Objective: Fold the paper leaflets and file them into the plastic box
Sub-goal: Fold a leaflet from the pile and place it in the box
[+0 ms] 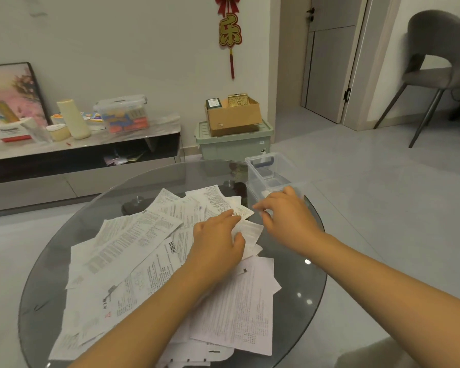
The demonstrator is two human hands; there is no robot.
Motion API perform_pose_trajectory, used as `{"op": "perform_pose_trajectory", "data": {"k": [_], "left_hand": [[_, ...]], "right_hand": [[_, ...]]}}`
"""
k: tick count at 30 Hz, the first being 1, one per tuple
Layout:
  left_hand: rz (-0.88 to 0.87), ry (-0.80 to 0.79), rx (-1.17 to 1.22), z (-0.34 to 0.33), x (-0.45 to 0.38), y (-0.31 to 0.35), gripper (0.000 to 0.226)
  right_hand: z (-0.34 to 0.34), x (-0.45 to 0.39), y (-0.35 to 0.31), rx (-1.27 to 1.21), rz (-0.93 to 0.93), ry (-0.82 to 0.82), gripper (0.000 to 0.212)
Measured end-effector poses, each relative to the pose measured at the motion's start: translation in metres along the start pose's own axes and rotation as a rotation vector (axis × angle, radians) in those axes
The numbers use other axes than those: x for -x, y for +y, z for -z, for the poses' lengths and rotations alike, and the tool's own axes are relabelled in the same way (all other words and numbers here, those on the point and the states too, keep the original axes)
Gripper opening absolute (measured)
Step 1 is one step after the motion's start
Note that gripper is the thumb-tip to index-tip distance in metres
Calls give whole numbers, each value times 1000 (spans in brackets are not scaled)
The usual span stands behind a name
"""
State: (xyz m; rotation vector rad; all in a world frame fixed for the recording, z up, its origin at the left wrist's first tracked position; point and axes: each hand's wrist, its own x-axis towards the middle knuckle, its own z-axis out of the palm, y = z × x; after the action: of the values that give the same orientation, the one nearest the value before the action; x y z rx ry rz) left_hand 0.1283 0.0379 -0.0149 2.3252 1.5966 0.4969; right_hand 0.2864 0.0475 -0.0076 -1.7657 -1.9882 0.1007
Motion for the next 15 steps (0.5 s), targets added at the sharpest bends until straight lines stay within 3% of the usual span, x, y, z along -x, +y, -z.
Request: {"op": "perform_pose_trajectory", "data": {"k": [8,13,15], "left_hand": [[200,27,-283,16,12,-48,48],[499,-126,-303,25,16,-97,54],[528,-132,-269,30,18,-111,55]], "right_hand": [[-28,-14,-47,-38,80,-92,32],[-43,-13,-64,-25,162,-195,34],[-48,-13,-67,-11,187,-217,34]]}}
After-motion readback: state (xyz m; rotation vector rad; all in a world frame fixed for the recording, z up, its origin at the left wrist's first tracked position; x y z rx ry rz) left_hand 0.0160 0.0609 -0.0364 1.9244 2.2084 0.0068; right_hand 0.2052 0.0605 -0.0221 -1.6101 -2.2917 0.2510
